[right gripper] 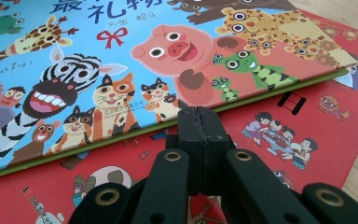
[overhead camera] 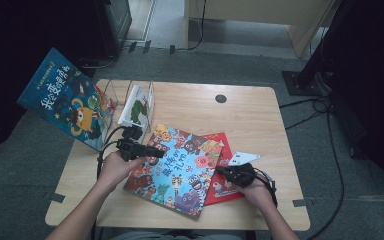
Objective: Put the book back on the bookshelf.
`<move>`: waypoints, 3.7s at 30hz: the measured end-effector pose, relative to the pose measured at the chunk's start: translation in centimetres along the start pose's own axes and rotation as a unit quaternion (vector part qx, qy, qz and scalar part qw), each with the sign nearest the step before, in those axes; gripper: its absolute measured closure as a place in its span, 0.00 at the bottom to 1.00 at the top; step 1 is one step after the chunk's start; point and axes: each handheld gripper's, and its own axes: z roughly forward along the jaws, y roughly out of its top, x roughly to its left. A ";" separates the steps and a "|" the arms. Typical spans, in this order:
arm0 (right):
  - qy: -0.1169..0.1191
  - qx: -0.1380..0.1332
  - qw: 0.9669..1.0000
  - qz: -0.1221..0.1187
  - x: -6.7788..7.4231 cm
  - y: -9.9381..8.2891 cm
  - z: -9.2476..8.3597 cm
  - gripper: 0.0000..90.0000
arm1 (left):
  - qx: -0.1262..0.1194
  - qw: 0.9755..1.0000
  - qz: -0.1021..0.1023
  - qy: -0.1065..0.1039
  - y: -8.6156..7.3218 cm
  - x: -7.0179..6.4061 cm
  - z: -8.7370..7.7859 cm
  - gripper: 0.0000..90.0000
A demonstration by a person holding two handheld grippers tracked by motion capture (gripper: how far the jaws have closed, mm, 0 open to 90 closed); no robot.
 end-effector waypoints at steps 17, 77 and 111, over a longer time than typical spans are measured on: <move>0.002 0.007 1.000 -0.001 0.2 0.2 -0.1 1.00 | 0.017 0.997 -0.034 0.068 -2.8 5.7 -0.7 0.54; -0.009 0.012 1.000 -0.015 0.3 0.3 0.0 1.00 | 0.012 0.996 -0.082 0.032 -2.9 6.5 0.7 0.76; -0.014 0.011 1.000 -0.007 0.5 0.4 0.1 1.00 | 0.023 0.994 -0.084 -0.064 1.4 1.3 -4.1 0.72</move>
